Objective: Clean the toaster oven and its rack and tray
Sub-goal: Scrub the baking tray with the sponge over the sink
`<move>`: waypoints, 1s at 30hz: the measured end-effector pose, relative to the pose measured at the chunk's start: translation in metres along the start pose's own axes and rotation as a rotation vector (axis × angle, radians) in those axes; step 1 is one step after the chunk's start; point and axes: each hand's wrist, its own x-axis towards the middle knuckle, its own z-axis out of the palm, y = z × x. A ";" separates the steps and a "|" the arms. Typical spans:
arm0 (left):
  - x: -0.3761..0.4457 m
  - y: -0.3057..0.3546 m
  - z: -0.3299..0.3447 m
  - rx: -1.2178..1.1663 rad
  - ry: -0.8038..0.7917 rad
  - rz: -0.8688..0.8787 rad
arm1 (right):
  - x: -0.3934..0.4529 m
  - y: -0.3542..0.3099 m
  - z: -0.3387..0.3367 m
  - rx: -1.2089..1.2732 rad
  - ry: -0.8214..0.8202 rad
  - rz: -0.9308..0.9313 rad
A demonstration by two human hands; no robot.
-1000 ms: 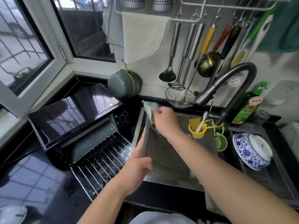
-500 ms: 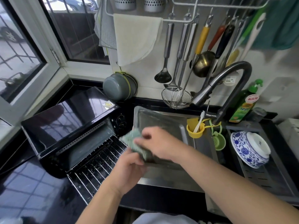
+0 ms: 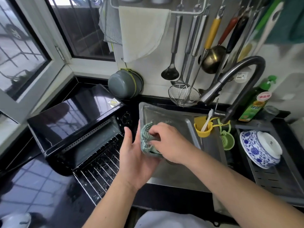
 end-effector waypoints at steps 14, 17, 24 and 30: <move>-0.005 -0.008 0.003 -0.022 0.202 0.154 | -0.011 -0.009 0.012 0.098 0.080 -0.043; -0.007 -0.008 0.001 -0.038 0.214 0.156 | -0.013 -0.012 0.015 0.015 0.100 -0.098; -0.013 -0.014 0.003 -0.025 0.270 0.126 | -0.022 -0.003 -0.008 -0.250 -0.084 -0.263; -0.014 -0.006 0.009 -0.027 0.251 0.166 | -0.013 -0.016 0.025 -0.170 0.276 -0.123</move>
